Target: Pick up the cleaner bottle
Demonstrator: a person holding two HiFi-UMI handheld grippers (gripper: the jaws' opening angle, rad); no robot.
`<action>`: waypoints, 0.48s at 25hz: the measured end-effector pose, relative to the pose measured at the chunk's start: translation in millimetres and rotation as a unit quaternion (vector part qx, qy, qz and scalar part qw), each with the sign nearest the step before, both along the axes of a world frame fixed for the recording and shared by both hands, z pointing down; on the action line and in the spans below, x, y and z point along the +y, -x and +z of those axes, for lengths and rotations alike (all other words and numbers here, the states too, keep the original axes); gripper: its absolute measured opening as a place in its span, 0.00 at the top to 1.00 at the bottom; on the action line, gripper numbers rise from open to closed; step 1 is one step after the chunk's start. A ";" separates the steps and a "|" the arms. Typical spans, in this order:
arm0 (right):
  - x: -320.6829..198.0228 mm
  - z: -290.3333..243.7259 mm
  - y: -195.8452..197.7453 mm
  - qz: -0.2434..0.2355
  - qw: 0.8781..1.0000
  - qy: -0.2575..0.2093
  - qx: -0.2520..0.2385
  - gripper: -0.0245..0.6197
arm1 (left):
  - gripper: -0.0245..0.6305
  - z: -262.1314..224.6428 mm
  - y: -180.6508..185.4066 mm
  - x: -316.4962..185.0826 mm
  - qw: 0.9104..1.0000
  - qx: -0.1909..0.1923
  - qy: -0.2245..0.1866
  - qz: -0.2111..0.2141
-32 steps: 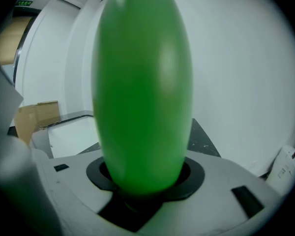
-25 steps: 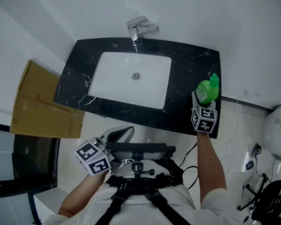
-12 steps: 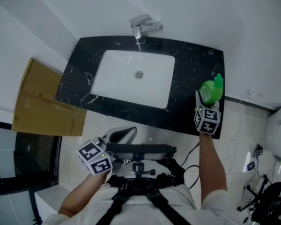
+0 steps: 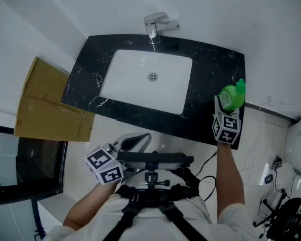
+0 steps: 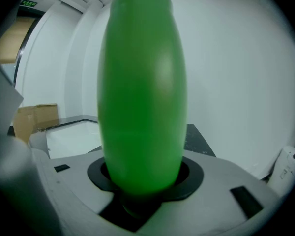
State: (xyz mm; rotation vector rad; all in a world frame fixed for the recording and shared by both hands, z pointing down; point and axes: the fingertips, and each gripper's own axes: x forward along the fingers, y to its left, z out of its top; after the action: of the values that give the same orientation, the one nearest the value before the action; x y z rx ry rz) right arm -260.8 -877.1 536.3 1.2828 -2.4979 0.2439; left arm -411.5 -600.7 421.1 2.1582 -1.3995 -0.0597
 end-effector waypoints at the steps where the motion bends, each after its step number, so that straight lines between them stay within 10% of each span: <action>1: -0.2 -0.3 -0.3 0.001 1.000 0.000 0.002 0.67 | 0.97 0.0 -0.1 -0.2 1.000 0.001 0.000 0.000; 12: -1.1 -3.3 -2.3 0.002 1.000 0.008 0.005 0.68 | 0.97 0.4 2.6 -3.0 1.000 0.005 0.000 -0.001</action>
State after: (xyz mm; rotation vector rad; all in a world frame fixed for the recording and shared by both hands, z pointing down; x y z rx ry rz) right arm -258.6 -878.2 533.0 1.2803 -2.4808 0.2573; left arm -414.2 -603.7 421.6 2.1542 -1.3958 -0.0701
